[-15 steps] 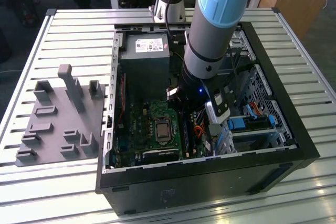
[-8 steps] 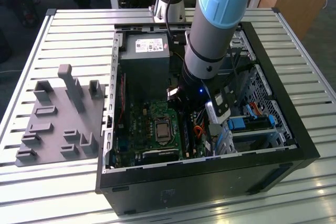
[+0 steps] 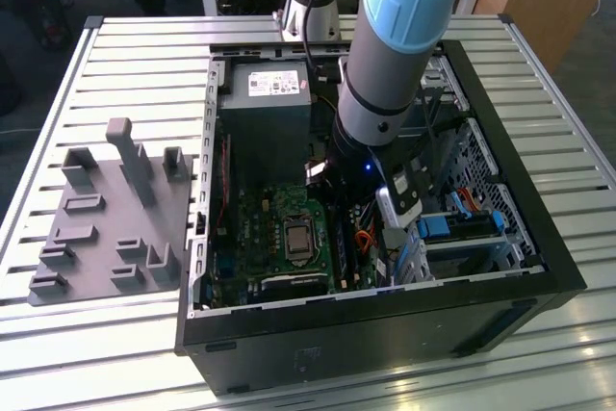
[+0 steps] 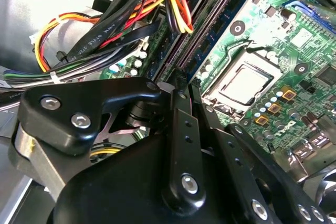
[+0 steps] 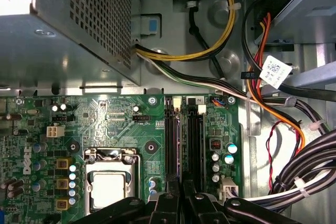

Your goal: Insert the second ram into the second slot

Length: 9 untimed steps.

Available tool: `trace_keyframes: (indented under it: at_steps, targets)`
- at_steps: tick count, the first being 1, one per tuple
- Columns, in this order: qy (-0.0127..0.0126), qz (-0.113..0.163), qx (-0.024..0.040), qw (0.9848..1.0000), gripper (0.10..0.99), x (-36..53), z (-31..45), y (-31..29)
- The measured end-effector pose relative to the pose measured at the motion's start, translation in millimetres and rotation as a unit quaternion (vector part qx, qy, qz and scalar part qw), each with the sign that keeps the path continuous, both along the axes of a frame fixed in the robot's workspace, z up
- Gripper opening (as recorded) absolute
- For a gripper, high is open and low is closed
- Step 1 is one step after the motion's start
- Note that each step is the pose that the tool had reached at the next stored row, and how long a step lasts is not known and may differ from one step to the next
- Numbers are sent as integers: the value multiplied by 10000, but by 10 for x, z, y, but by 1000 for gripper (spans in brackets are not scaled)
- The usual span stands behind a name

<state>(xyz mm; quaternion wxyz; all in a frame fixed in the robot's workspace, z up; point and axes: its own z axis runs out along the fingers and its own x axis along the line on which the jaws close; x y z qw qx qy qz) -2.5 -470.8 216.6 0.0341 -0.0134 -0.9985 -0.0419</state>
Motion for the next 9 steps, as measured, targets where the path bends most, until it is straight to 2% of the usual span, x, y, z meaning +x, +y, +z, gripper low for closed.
trace_keyframes:
  at_steps: [9]
  targets:
    - [8,0,-3,10000,137,-2,-20,-1]
